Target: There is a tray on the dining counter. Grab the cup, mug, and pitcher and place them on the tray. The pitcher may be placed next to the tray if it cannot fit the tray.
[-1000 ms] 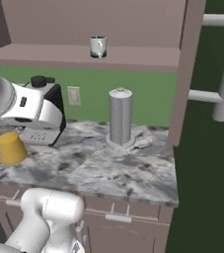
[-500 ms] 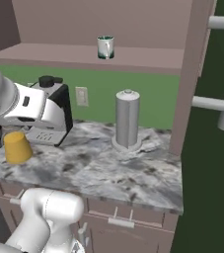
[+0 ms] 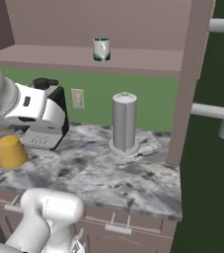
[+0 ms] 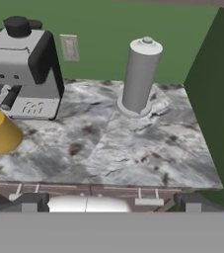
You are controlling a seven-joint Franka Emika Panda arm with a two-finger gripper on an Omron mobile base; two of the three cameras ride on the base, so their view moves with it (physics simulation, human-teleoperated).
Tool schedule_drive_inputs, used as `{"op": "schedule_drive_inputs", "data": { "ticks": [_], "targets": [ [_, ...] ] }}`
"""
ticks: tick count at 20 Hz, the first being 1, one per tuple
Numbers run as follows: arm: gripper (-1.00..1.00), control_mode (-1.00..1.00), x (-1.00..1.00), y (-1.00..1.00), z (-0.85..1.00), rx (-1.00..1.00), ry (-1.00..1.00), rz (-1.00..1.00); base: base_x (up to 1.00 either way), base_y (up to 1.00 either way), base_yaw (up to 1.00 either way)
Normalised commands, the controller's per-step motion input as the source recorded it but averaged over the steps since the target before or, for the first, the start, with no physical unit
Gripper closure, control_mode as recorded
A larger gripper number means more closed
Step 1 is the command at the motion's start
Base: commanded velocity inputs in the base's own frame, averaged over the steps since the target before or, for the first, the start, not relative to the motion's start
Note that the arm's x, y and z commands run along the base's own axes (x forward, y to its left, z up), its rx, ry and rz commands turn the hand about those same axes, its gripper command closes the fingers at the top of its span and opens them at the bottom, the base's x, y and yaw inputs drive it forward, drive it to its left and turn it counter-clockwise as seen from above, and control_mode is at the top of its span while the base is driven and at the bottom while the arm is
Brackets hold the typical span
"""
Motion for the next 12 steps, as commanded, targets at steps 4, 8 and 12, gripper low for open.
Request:
{"op": "schedule_drive_inputs", "data": {
  "ticks": [4, 8, 12],
  "targets": [
    [-1.00, 1.00, 0.00, 0.00, 0.00, 0.00, 0.00, 0.00, 0.30, -0.08, -0.10],
    [-1.00, 1.00, 0.00, 0.00, 0.00, 0.00, 0.00, 0.00, 0.16, -0.10, -0.08],
    [-1.00, 1.00, 0.00, 0.00, 0.00, 0.00, 0.00, 0.00, 0.00, -0.02, 0.00]
  ]
}}
